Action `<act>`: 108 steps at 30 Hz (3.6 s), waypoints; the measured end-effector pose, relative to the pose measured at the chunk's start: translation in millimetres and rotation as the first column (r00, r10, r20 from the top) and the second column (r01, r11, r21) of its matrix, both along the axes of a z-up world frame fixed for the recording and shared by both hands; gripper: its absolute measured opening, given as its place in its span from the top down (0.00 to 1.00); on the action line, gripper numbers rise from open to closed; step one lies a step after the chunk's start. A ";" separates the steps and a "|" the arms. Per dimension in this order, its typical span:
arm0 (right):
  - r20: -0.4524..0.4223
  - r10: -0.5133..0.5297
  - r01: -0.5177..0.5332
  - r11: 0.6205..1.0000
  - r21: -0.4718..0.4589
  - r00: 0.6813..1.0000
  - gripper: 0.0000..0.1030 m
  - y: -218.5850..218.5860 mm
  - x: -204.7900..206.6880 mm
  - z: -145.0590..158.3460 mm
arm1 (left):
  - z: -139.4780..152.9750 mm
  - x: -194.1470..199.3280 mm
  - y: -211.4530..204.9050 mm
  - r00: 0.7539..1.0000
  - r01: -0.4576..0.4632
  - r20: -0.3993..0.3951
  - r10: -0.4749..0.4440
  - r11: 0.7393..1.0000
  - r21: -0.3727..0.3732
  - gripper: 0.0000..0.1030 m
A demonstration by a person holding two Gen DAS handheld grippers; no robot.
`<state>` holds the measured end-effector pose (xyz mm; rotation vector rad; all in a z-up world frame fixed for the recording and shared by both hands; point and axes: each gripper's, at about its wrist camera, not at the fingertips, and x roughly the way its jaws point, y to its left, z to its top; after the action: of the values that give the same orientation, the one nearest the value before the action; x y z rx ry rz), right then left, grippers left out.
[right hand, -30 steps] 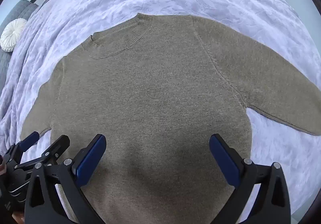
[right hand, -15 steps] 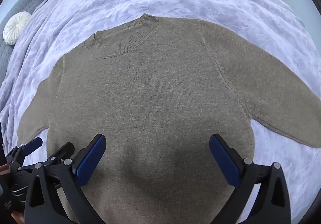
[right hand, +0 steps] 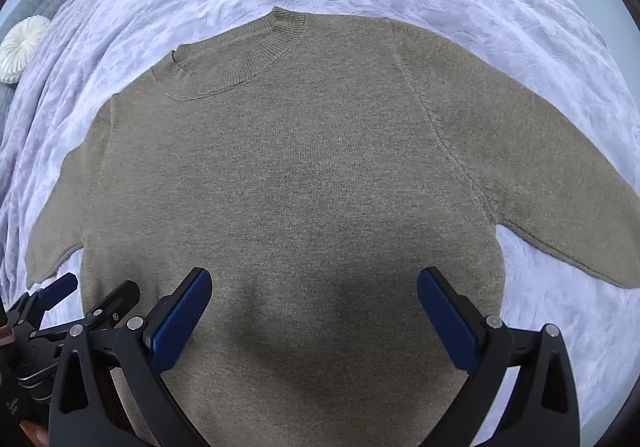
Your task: Fold small clothes
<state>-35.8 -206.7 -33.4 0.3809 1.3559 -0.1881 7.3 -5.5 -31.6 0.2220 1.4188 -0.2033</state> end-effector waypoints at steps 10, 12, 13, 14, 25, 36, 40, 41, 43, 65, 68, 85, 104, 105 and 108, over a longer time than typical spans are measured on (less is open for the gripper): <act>-0.020 0.000 0.000 1.000 -0.014 1.000 0.01 6.3 6.0 -5.5 | -3.1 -7.4 -4.0 1.000 -0.006 0.006 0.006 1.000 0.022 0.00; -0.023 0.005 -0.005 1.000 -0.016 1.000 0.01 7.0 7.9 -6.6 | -6.8 -6.6 -1.4 1.000 -0.009 -0.005 0.009 1.000 0.016 0.00; -0.026 0.006 -0.007 1.000 -0.020 1.000 0.01 7.8 8.7 -7.3 | -7.2 -6.8 0.0 1.000 -0.011 -0.001 0.011 1.000 0.021 0.00; -0.029 0.006 -0.007 1.000 -0.023 1.000 0.01 8.6 8.3 -7.4 | -8.0 -7.5 0.7 1.000 -0.013 0.004 0.012 1.000 0.024 0.00; -0.046 0.016 -0.018 0.999 -0.036 0.999 0.01 16.2 14.2 -18.9 | -6.2 -1.2 19.6 1.000 -0.010 0.015 0.010 0.999 0.031 0.00; -0.063 0.019 -0.022 0.999 -0.049 0.998 0.01 18.5 14.0 -27.7 | -9.5 5.5 15.7 1.000 -0.023 0.014 0.023 0.999 0.041 0.00; -0.064 0.016 -0.019 0.999 -0.050 0.998 0.01 17.2 12.6 -30.5 | -9.5 5.0 10.1 1.000 -0.028 0.014 0.027 0.999 0.044 0.00; -0.065 0.014 -0.017 0.999 -0.049 0.998 0.01 16.9 12.5 -31.3 | -9.4 2.9 2.6 0.999 -0.031 0.014 0.030 0.998 0.047 0.00; -0.065 0.014 -0.017 0.999 -0.048 0.998 0.01 16.3 12.2 -32.7 | -10.0 3.8 1.5 0.999 -0.031 0.012 0.030 0.998 0.050 0.00; -0.072 0.024 -0.028 0.998 -0.055 0.997 0.01 20.0 8.8 -27.5 | -13.4 8.6 -5.8 0.999 -0.031 0.014 0.030 0.997 0.064 0.00; -0.073 0.026 -0.031 0.998 -0.055 0.997 0.01 18.9 9.1 -27.5 | -13.2 6.9 -5.6 1.000 -0.028 0.014 0.027 0.997 0.068 0.00; -0.071 0.029 -0.033 0.998 -0.060 0.997 0.01 17.6 6.3 -25.6 | -10.9 2.9 0.2 0.999 -0.032 0.022 0.031 0.997 0.072 0.00; -0.072 0.039 -0.044 0.997 -0.069 0.997 0.01 22.1 3.4 -20.3 | -6.9 3.9 11.4 0.999 -0.047 0.025 0.046 0.997 0.058 0.00; -0.073 0.040 -0.045 0.996 -0.071 0.997 0.01 23.3 3.3 -19.7 | -6.6 4.0 13.5 0.999 -0.048 0.023 0.047 0.997 0.057 0.00; -0.068 0.039 -0.044 0.996 -0.074 0.997 0.01 27.1 3.5 -17.0 | -5.6 4.6 19.2 0.998 -0.056 0.021 0.055 0.997 0.048 0.00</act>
<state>-32.3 -179.6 -50.4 0.2852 1.4164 -0.2187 11.9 13.6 -37.2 0.2240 1.4099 -0.1209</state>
